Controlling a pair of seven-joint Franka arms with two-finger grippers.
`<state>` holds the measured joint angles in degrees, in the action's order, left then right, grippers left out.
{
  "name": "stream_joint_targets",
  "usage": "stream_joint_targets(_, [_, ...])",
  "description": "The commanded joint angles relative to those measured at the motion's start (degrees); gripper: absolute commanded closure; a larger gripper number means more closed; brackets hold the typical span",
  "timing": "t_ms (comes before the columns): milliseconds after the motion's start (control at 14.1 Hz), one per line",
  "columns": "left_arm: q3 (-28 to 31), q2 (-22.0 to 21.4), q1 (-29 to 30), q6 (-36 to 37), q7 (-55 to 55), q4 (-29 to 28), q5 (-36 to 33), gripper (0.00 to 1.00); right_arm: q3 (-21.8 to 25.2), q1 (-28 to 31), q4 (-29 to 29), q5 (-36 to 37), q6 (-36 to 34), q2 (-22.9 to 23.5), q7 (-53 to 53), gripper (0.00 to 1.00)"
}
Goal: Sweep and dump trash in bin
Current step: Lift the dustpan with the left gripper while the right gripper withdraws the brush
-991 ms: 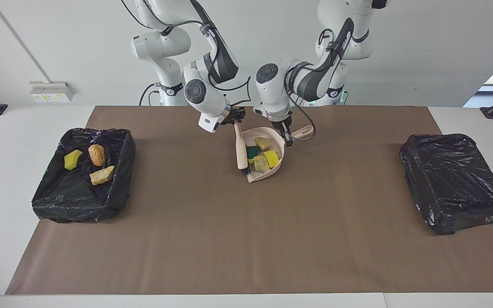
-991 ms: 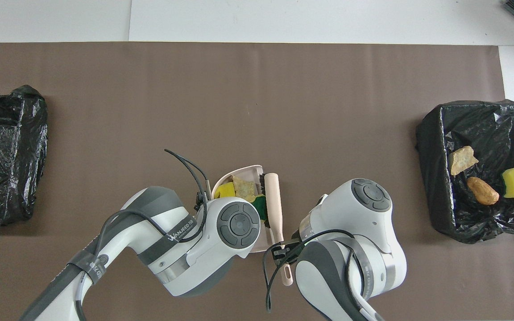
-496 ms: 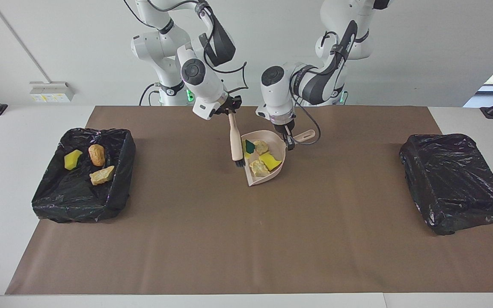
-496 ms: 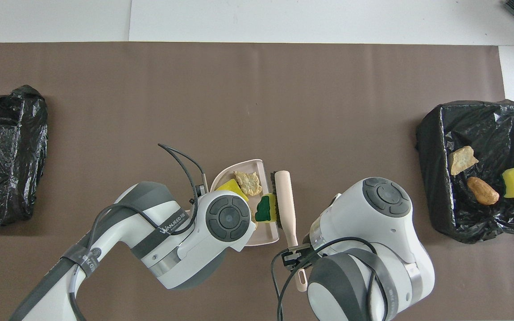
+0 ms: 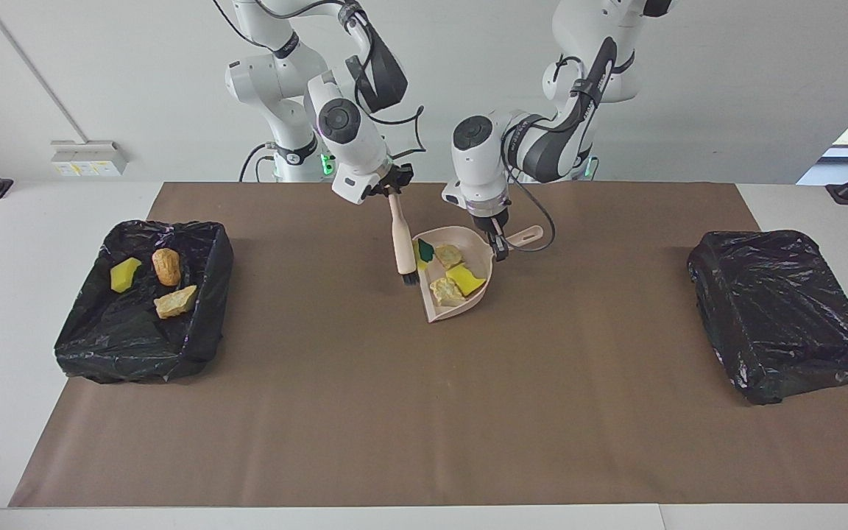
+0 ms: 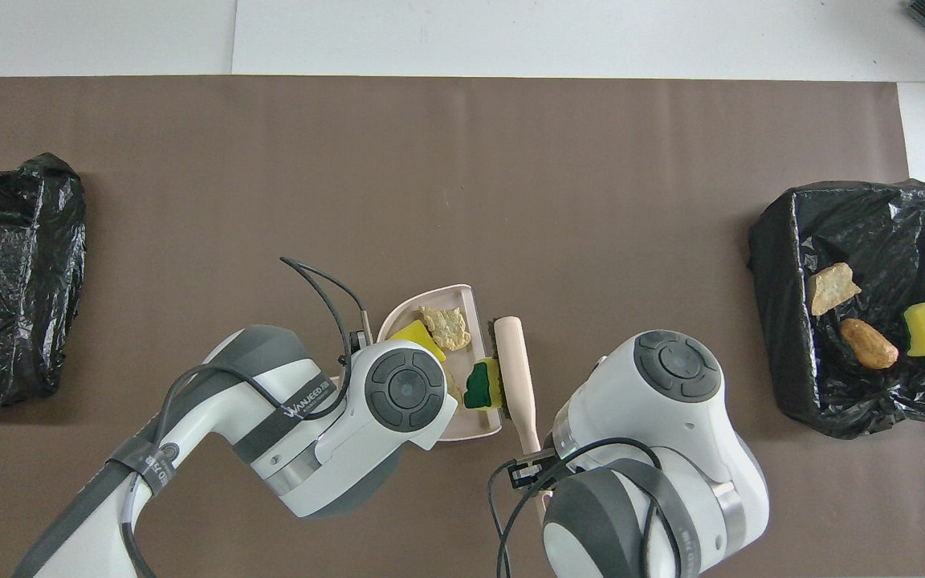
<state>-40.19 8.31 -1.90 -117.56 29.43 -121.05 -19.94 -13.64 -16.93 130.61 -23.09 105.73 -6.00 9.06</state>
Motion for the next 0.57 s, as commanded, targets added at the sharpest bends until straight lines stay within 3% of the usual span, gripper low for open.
stream_joint_targets(0, [-0.1,-0.6,0.8,-2.1,0.6,-1.3,-0.4,1.0,-0.3,-1.8,2.8,1.6,4.1,1.3,0.3,1.0])
stream_joint_targets(496, [-0.1,0.1,2.0,-2.9,0.5,-1.2,-0.3,1.0,-0.5,-2.4,7.2,3.1,6.2,0.7,-0.5,1.0])
